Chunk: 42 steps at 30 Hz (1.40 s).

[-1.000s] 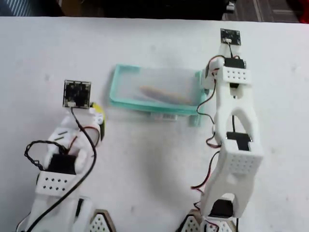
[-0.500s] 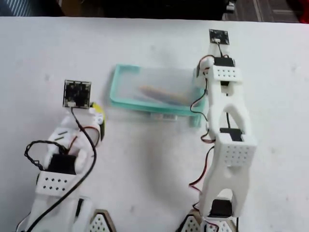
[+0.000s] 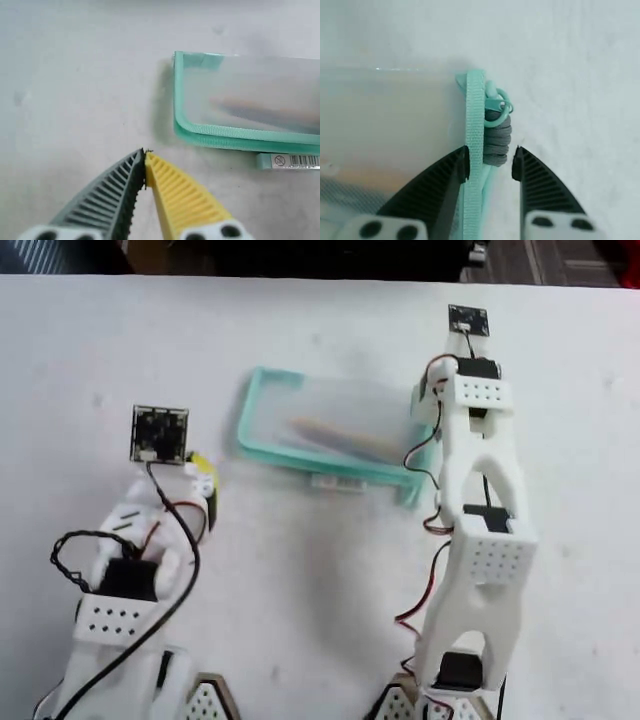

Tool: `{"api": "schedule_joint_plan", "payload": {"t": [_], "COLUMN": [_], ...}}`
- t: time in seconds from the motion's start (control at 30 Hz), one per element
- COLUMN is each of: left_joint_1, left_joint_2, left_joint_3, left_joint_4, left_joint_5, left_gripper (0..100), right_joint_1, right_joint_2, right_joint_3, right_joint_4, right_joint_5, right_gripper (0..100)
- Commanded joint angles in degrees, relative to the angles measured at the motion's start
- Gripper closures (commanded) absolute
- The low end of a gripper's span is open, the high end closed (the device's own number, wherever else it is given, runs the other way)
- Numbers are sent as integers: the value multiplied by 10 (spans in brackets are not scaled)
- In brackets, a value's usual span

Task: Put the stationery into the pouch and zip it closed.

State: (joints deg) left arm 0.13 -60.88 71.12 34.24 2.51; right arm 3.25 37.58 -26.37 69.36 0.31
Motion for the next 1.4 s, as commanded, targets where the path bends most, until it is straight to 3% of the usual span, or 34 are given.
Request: {"api": "schedule_joint_plan", "payload": {"t": [0.0, 0.23, 0.87, 1.37], "left_joint_1": [-1, 15, 15, 16], "left_joint_2": [-17, -17, -17, -17], "left_joint_3": [-9, -9, -8, -8], "left_joint_4": [-14, -14, -13, -13], "left_joint_5": [3, 2, 2, 2], "left_gripper": [976, 976, 975, 974], "right_joint_1": [7, 23, 4, -2], "right_joint_2": [-65, -119, -5, 148], "right_joint_3": [-18, -4, -11, -171], "right_joint_4": [36, 58, 2, 46], "right_joint_5": [-4, -8, -4, 16], "right_gripper": [857, 857, 857, 860]}}
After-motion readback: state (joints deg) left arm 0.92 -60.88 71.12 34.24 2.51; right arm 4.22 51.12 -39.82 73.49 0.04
